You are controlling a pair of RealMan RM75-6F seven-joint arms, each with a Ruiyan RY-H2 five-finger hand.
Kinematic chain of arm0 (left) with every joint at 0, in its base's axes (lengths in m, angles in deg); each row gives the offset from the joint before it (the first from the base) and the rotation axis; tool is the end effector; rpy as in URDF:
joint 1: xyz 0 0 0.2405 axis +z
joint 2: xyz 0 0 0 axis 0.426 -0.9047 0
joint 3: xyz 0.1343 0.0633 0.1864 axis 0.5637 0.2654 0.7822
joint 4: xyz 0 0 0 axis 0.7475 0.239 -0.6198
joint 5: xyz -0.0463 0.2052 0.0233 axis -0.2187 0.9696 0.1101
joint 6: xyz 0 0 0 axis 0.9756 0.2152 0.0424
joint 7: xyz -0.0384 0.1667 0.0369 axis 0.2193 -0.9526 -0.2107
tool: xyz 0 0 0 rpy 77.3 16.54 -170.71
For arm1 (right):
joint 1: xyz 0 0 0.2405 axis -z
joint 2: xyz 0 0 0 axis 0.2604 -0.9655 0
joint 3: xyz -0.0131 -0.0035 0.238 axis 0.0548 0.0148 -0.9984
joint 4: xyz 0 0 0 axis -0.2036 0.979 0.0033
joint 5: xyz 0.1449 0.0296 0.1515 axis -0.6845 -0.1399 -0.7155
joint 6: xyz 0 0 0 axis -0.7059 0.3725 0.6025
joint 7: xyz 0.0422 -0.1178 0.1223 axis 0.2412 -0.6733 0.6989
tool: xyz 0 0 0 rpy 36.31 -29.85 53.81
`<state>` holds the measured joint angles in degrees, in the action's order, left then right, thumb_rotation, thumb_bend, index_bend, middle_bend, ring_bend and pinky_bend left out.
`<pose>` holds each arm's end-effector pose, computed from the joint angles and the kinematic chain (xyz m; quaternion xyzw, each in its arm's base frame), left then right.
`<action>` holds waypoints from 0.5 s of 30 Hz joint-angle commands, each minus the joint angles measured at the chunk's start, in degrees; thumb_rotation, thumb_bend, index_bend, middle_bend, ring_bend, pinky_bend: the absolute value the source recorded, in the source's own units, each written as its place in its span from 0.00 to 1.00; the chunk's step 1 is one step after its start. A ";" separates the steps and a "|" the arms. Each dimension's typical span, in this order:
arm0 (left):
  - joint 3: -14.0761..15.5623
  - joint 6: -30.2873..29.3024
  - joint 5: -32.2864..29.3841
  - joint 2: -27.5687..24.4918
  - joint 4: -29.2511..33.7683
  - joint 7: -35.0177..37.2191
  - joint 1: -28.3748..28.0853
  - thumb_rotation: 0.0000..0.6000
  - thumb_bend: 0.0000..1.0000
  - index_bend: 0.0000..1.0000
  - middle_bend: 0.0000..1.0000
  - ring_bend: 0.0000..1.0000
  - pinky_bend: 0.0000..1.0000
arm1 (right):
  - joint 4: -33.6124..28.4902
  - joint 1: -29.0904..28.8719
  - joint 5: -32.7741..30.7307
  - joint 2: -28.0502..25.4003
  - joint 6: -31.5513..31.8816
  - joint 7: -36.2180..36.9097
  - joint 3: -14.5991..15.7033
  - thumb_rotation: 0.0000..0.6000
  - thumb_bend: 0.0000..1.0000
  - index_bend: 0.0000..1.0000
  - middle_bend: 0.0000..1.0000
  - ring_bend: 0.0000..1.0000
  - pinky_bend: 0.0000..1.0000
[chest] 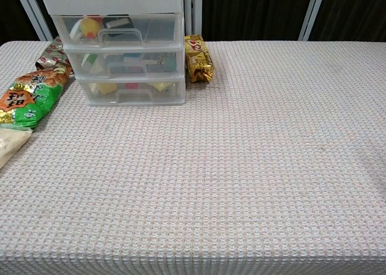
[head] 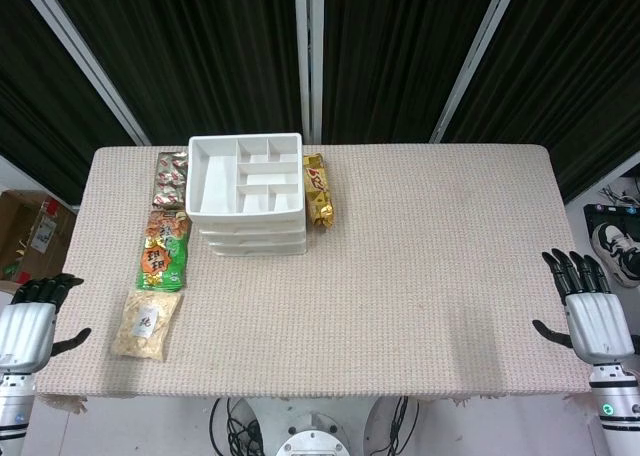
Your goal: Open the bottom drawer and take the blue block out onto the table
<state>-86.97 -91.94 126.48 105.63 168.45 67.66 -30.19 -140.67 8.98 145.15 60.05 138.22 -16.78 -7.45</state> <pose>-0.2945 0.2113 0.1389 -0.6082 -0.3528 -0.3613 0.6125 -0.2900 -0.2216 0.1508 0.6178 -0.3573 0.3651 0.5978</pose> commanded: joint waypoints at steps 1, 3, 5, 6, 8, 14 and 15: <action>0.38 1.05 -0.55 -0.22 0.67 -0.11 -0.22 1.00 0.00 0.27 0.24 0.24 0.23 | -0.19 -0.26 -0.12 0.00 -0.21 -0.37 -0.19 1.00 0.04 0.00 0.06 0.00 0.00; 0.47 1.14 -0.70 -0.32 1.11 -0.37 -0.15 1.00 0.00 0.26 0.24 0.24 0.23 | -0.26 -0.42 0.13 -0.05 -0.14 -0.40 -0.28 1.00 0.04 0.00 0.06 0.00 0.00; 0.52 0.49 -0.52 -0.41 1.54 -0.69 0.15 1.00 0.00 0.26 0.24 0.24 0.23 | -0.10 -0.35 0.51 -0.15 0.32 -0.03 -0.29 1.00 0.04 0.00 0.06 0.00 0.00; 0.57 0.10 -0.34 -0.48 1.76 -0.88 0.32 1.00 0.00 0.26 0.24 0.24 0.23 | 0.01 -0.26 0.67 -0.20 0.58 0.24 -0.27 1.00 0.04 0.00 0.06 0.00 0.00; 0.74 -0.83 0.19 -0.78 2.39 -1.43 0.75 1.00 0.00 0.26 0.24 0.24 0.23 | 0.37 0.11 1.00 -0.37 1.32 1.20 -0.18 1.00 0.04 0.00 0.06 0.00 0.00; 1.02 -2.18 1.87 -1.93 4.71 -2.29 1.12 1.00 0.00 0.26 0.25 0.24 0.23 | 2.13 1.35 1.80 -0.65 3.58 4.57 0.09 1.00 0.04 0.00 0.06 0.00 0.00; 0.91 -2.25 2.14 -1.90 5.21 -2.14 0.98 1.00 0.00 0.26 0.25 0.24 0.23 | 2.35 1.49 1.96 -0.74 3.87 5.06 0.10 1.00 0.04 0.00 0.06 0.00 0.00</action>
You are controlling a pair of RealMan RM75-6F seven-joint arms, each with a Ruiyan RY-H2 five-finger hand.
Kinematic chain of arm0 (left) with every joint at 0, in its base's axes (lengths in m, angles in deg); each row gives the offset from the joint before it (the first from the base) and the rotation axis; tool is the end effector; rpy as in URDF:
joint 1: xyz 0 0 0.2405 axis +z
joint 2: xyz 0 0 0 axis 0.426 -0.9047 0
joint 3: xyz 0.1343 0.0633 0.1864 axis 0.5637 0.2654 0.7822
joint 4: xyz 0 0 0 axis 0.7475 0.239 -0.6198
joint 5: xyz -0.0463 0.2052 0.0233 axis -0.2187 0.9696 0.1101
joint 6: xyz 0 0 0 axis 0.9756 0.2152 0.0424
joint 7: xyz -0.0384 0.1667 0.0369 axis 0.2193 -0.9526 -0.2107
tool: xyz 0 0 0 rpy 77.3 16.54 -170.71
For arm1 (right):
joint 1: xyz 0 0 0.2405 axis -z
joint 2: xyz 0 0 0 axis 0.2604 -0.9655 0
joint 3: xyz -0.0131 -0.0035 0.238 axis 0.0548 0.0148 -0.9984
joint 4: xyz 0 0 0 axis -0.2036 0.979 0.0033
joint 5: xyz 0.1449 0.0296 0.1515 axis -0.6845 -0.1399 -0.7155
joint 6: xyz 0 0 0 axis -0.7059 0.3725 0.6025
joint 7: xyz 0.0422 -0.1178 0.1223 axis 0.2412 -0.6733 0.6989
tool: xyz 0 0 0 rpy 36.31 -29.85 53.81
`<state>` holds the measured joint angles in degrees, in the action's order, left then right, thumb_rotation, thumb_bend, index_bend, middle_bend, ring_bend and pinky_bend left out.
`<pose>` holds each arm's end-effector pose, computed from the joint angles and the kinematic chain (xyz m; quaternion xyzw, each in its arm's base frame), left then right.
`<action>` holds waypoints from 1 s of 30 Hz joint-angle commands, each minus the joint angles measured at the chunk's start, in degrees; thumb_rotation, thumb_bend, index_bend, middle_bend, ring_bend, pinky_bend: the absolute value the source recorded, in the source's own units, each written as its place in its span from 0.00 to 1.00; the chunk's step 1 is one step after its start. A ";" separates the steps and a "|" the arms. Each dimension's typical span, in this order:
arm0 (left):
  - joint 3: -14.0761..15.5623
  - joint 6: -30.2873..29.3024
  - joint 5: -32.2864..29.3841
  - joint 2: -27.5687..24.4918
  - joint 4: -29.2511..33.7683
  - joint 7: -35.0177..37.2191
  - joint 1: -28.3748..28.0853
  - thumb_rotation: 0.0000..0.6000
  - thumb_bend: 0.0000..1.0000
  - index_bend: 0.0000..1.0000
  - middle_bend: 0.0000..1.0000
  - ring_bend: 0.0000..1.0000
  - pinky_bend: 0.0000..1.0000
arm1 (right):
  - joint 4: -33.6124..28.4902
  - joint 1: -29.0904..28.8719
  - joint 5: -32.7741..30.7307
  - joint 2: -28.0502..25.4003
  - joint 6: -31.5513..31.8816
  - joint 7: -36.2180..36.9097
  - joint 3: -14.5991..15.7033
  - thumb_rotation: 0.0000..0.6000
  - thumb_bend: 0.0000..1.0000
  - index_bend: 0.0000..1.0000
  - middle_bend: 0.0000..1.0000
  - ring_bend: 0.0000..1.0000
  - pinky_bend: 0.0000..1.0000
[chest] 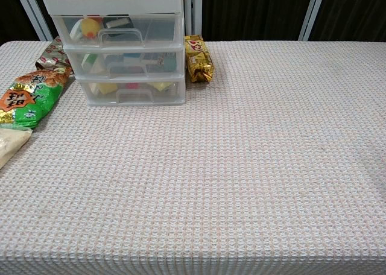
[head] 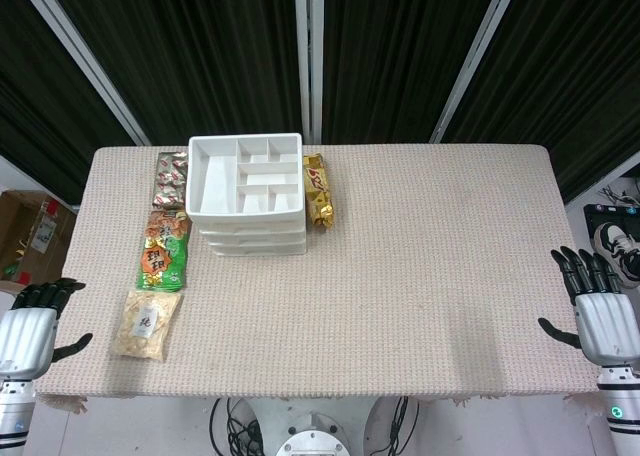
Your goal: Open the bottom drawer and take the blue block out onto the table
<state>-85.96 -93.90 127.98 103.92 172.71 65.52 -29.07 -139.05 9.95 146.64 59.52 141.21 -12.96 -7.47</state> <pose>-0.2817 0.2010 0.1424 -0.6087 -0.3499 -0.3667 0.6104 -0.2922 -0.2171 0.1631 0.6054 -0.3502 0.3887 0.5998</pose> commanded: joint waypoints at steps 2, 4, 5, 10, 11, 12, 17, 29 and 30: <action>-0.58 -0.15 1.08 0.33 2.54 0.99 -0.72 1.00 0.00 0.27 0.25 0.25 0.24 | 1.13 0.73 0.92 -0.43 1.50 2.39 0.14 1.00 0.04 0.00 0.06 0.00 0.00; -1.20 0.29 1.81 1.40 3.73 2.71 -1.72 1.00 0.00 0.27 0.28 0.28 0.32 | 1.27 0.76 1.39 -0.72 1.94 3.05 0.09 1.00 0.05 0.00 0.06 0.00 0.00; -1.66 0.99 2.00 2.23 4.47 4.14 -2.56 1.00 0.01 0.27 0.30 0.29 0.35 | 1.26 0.73 1.70 -0.94 2.17 3.24 0.03 1.00 0.05 0.00 0.06 0.00 0.00; -3.18 7.91 1.17 6.93 7.45 11.01 -7.70 1.00 0.11 0.33 0.43 0.48 0.73 | 0.47 0.28 3.02 -1.88 2.81 3.11 -0.30 1.00 0.05 0.00 0.06 0.00 0.00; -3.44 9.79 0.43 7.89 7.66 12.43 -8.80 1.00 0.13 0.34 0.46 0.53 0.80 | 0.26 0.16 3.22 -2.03 2.83 3.11 -0.36 1.00 0.05 0.00 0.06 0.00 0.00; -3.75 11.71 -0.51 8.90 7.75 13.77 -9.89 1.00 0.15 0.34 0.48 0.57 0.84 | 0.05 0.05 3.40 -2.18 2.84 3.08 -0.41 1.00 0.05 0.00 0.06 0.00 0.00; -6.23 21.06 -7.90 14.95 6.87 19.42 -15.16 1.00 0.25 0.37 0.59 0.72 0.98 | -0.58 -0.47 3.93 -2.55 2.48 3.08 -0.47 1.00 0.05 0.00 0.06 0.00 0.00; -13.77 34.41 -28.32 30.22 1.90 36.05 -21.25 1.00 0.38 0.26 0.77 0.91 1.00 | -0.78 -0.68 3.33 -2.33 1.78 2.80 -0.36 1.00 0.05 0.00 0.06 0.00 0.00; -14.32 34.66 -29.29 31.17 1.33 36.82 -21.45 1.00 0.38 0.24 0.79 0.92 1.00 | -0.85 -0.67 3.26 -2.36 1.79 2.72 -0.38 1.00 0.05 0.00 0.06 0.00 0.00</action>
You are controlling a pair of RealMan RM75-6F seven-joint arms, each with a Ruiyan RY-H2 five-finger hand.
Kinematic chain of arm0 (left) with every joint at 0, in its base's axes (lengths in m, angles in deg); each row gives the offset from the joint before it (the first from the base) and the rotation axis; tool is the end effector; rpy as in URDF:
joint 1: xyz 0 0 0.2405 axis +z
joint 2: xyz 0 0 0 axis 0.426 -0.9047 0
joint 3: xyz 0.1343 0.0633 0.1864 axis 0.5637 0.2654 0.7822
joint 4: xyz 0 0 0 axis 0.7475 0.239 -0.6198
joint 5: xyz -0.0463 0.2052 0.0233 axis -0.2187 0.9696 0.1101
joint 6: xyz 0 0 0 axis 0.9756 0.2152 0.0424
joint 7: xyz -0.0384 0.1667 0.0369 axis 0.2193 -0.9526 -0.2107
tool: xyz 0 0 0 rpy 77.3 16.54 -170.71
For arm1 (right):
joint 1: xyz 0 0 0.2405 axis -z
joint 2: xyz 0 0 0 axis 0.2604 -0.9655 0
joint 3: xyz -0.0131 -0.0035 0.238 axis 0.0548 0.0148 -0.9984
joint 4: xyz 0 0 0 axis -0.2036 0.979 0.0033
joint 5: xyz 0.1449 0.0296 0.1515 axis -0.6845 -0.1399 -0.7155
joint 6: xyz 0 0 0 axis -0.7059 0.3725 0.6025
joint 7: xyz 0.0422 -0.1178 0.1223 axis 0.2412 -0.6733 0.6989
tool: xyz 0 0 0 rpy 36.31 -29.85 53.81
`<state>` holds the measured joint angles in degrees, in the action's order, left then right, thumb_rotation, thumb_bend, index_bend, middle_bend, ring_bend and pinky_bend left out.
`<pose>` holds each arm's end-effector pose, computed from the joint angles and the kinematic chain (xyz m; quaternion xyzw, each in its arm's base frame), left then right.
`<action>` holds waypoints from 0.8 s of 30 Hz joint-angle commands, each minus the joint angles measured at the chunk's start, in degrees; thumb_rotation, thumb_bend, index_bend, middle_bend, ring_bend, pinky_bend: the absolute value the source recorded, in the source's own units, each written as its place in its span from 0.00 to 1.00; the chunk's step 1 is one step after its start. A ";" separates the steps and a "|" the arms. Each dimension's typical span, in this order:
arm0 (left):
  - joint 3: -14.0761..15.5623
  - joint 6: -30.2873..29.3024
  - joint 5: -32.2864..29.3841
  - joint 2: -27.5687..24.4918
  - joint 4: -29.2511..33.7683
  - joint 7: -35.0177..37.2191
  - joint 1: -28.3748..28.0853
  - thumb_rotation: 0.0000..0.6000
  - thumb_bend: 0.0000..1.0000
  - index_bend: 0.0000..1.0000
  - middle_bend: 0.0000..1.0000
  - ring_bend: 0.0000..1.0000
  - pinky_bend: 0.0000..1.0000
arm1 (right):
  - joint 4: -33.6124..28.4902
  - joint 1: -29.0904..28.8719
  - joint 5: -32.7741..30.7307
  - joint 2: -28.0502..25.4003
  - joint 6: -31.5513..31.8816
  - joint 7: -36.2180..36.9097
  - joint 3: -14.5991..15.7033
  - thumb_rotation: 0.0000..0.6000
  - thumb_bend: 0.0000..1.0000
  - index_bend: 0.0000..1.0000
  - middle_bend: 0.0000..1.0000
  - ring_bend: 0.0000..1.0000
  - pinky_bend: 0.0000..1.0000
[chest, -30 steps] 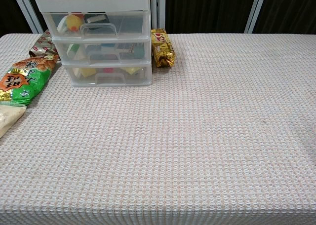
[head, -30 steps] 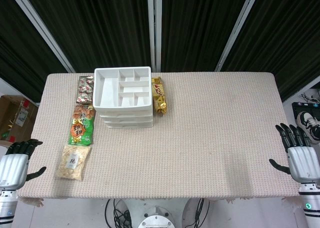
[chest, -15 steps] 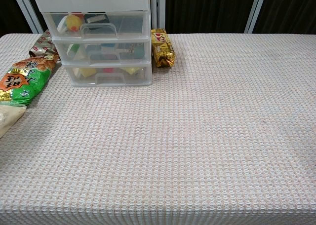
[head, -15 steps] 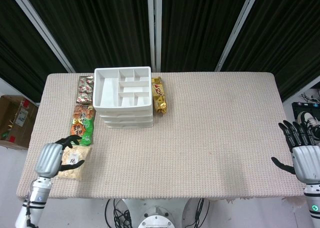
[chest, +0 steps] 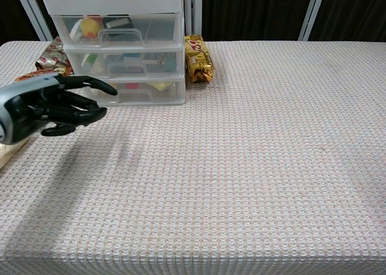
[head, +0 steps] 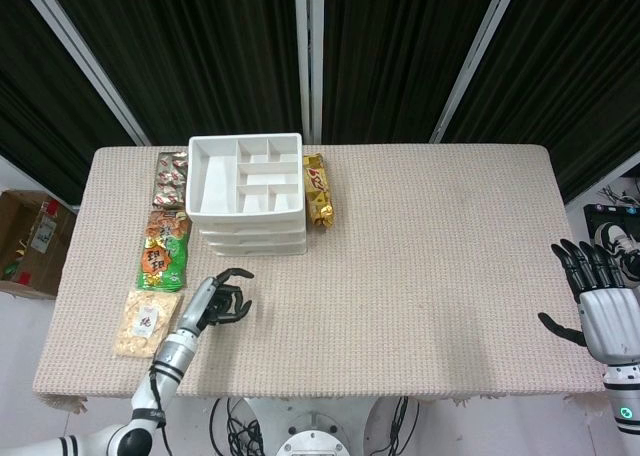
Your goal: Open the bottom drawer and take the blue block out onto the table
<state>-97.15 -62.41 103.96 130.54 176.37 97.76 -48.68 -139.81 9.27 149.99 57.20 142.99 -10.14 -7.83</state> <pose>-0.1464 0.2790 -0.0456 -0.3987 -0.7461 -0.4936 0.2020 -0.2777 -0.2206 0.1755 0.6143 -0.3291 0.4195 0.5816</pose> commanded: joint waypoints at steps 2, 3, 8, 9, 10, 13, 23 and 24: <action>-4.44 2.66 -7.06 6.92 -3.70 6.10 -1.97 1.00 0.38 0.22 0.81 0.93 1.00 | -0.31 -0.01 -0.20 -0.17 0.00 -0.33 -0.10 1.00 0.05 0.00 0.06 0.00 0.00; -5.08 2.20 -7.81 8.05 -4.10 7.02 -1.86 1.00 0.38 0.21 0.81 0.93 1.00 | -0.40 -0.01 -0.23 -0.21 0.01 -0.45 -0.12 1.00 0.05 0.00 0.06 0.00 0.00; -7.59 -0.02 -10.23 12.55 -5.86 9.76 -1.48 1.00 0.38 0.19 0.83 0.94 1.00 | -0.82 -0.09 -0.42 -0.25 -0.21 -1.09 -0.11 1.00 0.05 0.00 0.06 0.00 0.00; -8.13 -0.41 -10.61 13.22 -6.11 10.30 -1.38 1.00 0.38 0.19 0.83 0.94 1.00 | -0.87 -0.10 -0.49 -0.25 -0.28 -1.16 -0.11 1.00 0.05 0.00 0.06 0.00 0.00; -8.80 -0.91 -11.08 14.06 -6.42 10.93 -1.25 1.00 0.38 0.19 0.83 0.94 1.00 | -0.92 -0.10 -0.58 -0.24 -0.32 -1.21 -0.12 1.00 0.05 0.00 0.06 0.00 0.00; -9.79 -2.08 -11.21 15.70 -7.24 11.84 -1.03 1.00 0.39 0.19 0.83 0.94 1.00 | -1.05 -0.10 -0.76 -0.28 -0.42 -1.43 -0.13 1.00 0.05 0.00 0.06 0.00 0.00; -12.77 -3.08 -10.87 20.23 -10.41 15.17 -1.07 1.00 0.40 0.19 0.84 0.94 1.00 | -1.22 0.05 -1.27 -0.37 -0.63 -1.81 -0.03 1.00 0.05 0.00 0.06 0.00 0.00; -12.94 -3.06 -10.56 20.59 -10.76 15.55 -1.13 1.00 0.40 0.19 0.84 0.94 1.00 | -1.22 0.09 -1.33 -0.37 -0.62 -1.81 -0.02 1.00 0.05 0.00 0.06 0.00 0.00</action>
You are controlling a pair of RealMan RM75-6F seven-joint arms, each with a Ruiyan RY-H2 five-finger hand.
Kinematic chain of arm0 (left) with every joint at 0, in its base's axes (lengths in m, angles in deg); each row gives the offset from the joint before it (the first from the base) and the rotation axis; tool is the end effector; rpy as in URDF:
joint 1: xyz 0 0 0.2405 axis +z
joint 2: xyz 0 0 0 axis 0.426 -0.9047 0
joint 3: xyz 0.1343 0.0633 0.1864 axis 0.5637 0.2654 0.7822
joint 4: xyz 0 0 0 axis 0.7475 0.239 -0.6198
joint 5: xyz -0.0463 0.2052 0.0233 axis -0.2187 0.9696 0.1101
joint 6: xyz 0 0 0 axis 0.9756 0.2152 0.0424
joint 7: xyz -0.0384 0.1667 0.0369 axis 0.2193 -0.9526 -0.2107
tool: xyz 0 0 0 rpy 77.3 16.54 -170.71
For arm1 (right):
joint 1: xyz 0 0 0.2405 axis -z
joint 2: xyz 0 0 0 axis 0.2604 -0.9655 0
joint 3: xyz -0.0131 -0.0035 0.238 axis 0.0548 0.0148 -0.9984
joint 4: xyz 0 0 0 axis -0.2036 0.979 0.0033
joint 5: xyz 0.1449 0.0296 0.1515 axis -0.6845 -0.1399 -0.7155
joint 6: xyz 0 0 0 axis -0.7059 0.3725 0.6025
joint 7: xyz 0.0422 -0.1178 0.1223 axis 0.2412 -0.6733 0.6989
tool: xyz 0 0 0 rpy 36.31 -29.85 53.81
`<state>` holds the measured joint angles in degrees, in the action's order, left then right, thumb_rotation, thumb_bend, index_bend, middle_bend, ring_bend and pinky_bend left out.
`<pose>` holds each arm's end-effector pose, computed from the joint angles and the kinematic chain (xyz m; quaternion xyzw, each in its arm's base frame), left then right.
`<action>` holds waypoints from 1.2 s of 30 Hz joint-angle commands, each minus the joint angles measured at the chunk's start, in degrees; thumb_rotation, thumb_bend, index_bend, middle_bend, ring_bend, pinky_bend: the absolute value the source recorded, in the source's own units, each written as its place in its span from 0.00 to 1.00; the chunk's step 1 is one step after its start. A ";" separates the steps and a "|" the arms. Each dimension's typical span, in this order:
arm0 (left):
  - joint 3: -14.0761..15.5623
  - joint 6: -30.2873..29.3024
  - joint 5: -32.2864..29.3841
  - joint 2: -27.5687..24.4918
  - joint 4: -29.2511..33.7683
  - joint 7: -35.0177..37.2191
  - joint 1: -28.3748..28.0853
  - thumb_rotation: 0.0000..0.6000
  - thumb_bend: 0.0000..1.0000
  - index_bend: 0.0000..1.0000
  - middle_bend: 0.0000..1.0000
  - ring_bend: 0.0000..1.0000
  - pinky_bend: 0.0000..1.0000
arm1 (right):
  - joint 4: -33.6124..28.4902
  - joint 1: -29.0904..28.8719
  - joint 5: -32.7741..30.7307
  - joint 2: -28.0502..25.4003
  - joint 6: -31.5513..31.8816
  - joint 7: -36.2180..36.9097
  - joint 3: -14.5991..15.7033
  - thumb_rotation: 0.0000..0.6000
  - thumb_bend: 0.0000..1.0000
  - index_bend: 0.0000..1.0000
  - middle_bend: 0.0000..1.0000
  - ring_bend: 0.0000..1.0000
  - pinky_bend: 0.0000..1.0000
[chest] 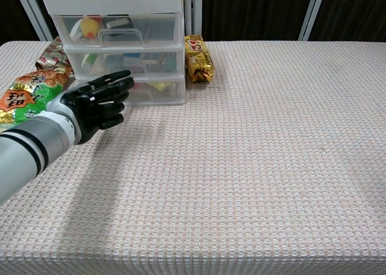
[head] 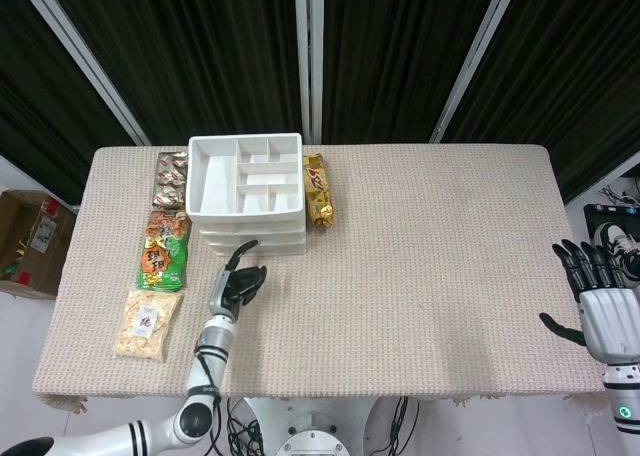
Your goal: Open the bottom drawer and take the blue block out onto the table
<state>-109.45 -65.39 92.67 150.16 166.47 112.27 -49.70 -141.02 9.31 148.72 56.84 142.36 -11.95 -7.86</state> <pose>-0.1134 0.3097 -0.0876 -0.1092 -0.8145 -0.5585 0.1132 -0.2784 -0.2207 0.1754 0.6128 -0.3318 0.4080 0.5898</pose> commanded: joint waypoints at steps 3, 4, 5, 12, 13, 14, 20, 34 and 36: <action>-1.14 0.01 1.77 2.19 -2.06 2.09 -0.46 1.00 0.40 0.19 0.84 0.94 1.00 | 0.04 0.17 -0.30 -0.04 -0.02 -0.04 0.07 1.00 0.05 0.00 0.06 0.00 0.00; -1.30 0.27 1.92 2.43 -2.35 2.34 -0.61 1.00 0.40 0.19 0.84 0.94 1.00 | 0.04 0.21 -0.37 -0.06 -0.03 -0.03 0.08 1.00 0.05 0.00 0.06 0.00 0.00; -1.65 0.41 2.14 2.86 -2.71 2.91 -0.75 1.00 0.40 0.20 0.84 0.94 1.00 | 0.07 0.26 -0.45 -0.08 0.00 -0.02 0.07 1.00 0.05 0.00 0.06 0.00 0.00; -3.30 1.25 3.80 5.61 -5.86 6.69 -1.72 1.00 0.40 0.23 0.84 0.94 1.00 | 0.36 0.45 -0.90 -0.11 -0.09 0.16 0.08 1.00 0.05 0.00 0.06 0.00 0.00; -3.59 1.77 3.59 5.86 -6.21 7.13 -1.90 1.00 0.40 0.24 0.84 0.94 1.00 | 0.39 0.46 -1.00 -0.11 -0.17 0.18 0.09 1.00 0.05 0.00 0.06 0.00 0.00; -3.86 2.18 3.33 6.03 -6.49 7.42 -2.05 1.00 0.40 0.24 0.84 0.94 1.00 | 0.42 0.46 -1.09 -0.10 -0.23 0.26 0.09 1.00 0.05 0.00 0.06 0.00 0.00; -5.36 4.14 1.53 6.75 -8.16 7.61 -2.99 1.00 0.42 0.30 0.85 0.94 1.00 | 0.71 0.47 -1.52 -0.04 -0.63 0.50 0.10 1.00 0.05 0.00 0.06 0.00 0.00; -4.09 5.29 2.37 5.52 -5.93 8.77 -1.12 1.00 0.51 0.48 0.85 0.94 1.00 | 0.87 0.63 -1.54 0.16 -0.69 0.66 0.24 1.00 0.05 0.00 0.06 0.00 0.00; -3.48 5.31 2.56 5.27 -5.39 8.99 -0.56 1.00 0.51 0.49 0.85 0.94 1.00 | 0.77 0.64 -1.36 0.15 -0.62 0.51 0.29 1.00 0.05 0.00 0.06 0.00 0.00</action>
<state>-113.15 -60.10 95.11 155.57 160.87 121.13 -50.47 -140.25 9.95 147.36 56.99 141.74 -11.43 -7.59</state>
